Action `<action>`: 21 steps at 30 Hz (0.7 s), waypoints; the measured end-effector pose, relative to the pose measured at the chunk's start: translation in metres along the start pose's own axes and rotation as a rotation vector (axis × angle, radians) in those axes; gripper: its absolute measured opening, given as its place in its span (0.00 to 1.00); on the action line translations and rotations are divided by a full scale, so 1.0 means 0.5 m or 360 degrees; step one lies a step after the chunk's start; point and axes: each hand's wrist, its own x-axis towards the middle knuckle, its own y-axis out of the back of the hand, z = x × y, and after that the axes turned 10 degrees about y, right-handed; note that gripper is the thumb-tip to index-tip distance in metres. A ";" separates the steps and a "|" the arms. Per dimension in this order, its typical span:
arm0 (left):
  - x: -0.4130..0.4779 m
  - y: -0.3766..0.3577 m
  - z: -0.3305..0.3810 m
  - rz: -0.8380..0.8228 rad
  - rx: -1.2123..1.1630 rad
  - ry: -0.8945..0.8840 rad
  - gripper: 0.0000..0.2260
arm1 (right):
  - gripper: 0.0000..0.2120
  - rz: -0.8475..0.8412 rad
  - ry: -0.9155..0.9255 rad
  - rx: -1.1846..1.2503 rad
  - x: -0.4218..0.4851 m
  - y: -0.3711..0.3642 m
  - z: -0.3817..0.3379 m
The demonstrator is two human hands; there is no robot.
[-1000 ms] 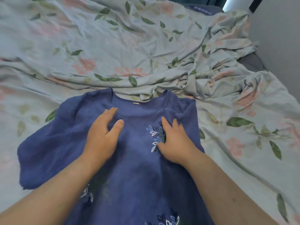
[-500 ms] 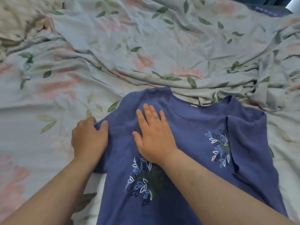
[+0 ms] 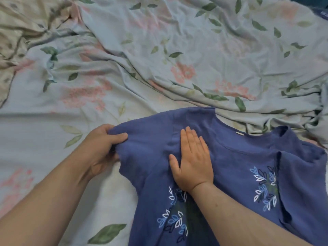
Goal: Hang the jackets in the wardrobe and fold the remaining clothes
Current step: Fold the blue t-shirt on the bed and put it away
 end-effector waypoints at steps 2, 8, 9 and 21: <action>0.007 0.009 -0.006 0.0160 -0.0157 -0.0126 0.09 | 0.38 -0.0013 -0.0016 -0.0023 0.003 -0.001 -0.001; 0.009 -0.008 -0.035 0.0259 0.0070 -0.0017 0.11 | 0.38 -0.0051 -0.0047 -0.0082 0.006 -0.004 -0.002; 0.011 -0.012 -0.042 0.0339 0.0345 0.0003 0.15 | 0.38 -0.0047 -0.0047 -0.0087 0.006 -0.004 -0.002; -0.008 -0.056 -0.053 0.0365 0.0628 -0.0061 0.13 | 0.38 0.0010 -0.0022 -0.0074 0.005 -0.011 0.004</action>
